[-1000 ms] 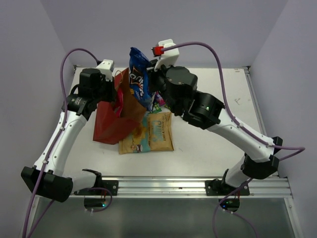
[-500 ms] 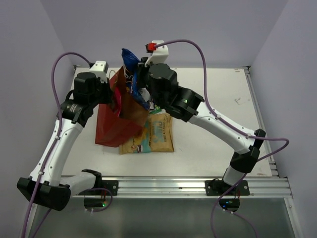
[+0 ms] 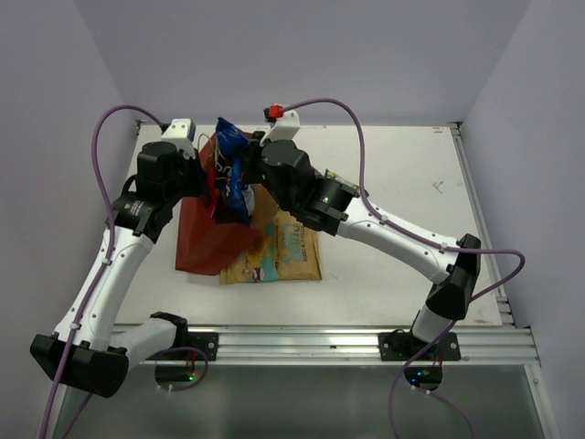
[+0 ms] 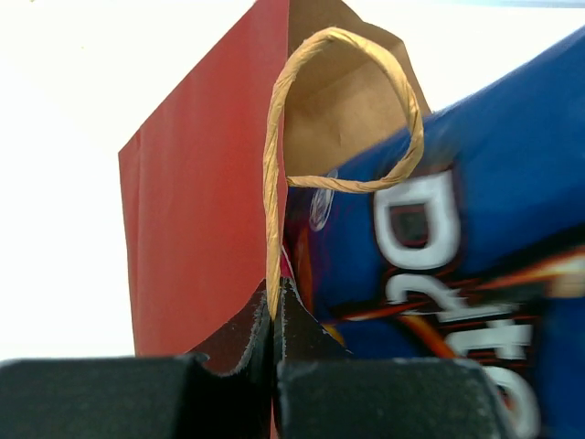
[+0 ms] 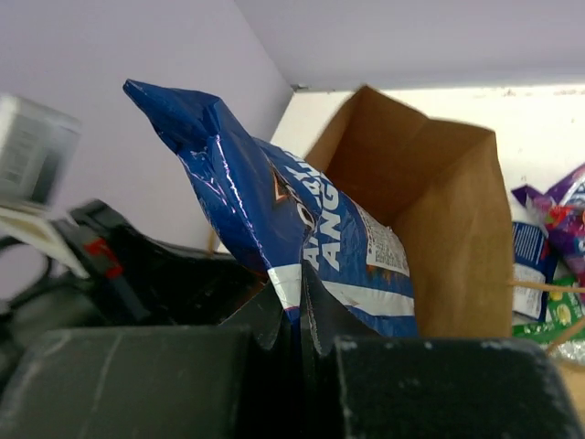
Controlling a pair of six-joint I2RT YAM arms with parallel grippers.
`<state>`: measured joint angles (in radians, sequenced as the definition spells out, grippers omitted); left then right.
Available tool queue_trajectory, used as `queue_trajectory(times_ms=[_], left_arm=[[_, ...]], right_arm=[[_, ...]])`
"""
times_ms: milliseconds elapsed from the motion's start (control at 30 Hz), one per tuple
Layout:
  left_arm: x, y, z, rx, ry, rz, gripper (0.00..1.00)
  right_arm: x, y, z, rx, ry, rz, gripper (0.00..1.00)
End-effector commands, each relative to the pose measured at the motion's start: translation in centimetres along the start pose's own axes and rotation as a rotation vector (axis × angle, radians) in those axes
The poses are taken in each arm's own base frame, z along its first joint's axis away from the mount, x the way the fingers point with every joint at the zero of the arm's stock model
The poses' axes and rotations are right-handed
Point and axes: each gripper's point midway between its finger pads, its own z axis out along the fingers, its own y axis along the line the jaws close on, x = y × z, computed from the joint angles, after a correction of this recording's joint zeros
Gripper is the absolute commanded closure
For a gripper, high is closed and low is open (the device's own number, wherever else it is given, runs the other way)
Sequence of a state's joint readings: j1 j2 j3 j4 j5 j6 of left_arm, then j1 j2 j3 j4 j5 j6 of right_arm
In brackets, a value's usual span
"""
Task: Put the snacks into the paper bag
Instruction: Place the snack in the paper bag.
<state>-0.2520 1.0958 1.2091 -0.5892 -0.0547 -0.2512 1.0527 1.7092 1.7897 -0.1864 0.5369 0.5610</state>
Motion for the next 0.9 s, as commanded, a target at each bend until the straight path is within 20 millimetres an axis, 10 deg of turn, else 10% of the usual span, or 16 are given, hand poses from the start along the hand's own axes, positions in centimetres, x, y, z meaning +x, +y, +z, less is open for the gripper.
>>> queue_trajectory(times_ms=[0, 567, 867], left_arm=[[-1.9, -0.2, -0.8, 0.000, -0.091, -0.024, 1.00], [-0.6, 0.7, -0.9, -0.035, -0.077, -0.004, 1.00], [-0.9, 1.4, -1.3, -0.067, -0.081, 0.018, 1.00]], right_arm=[[-2.2, 0.2, -1.3, -0.029, -0.095, 0.152, 1.00], [7.4, -6.5, -2.1, 0.059, 0.082, 0.263, 0.98], [9.1, -11.1, -4.0, 0.136, 0.138, 0.260, 0.93]])
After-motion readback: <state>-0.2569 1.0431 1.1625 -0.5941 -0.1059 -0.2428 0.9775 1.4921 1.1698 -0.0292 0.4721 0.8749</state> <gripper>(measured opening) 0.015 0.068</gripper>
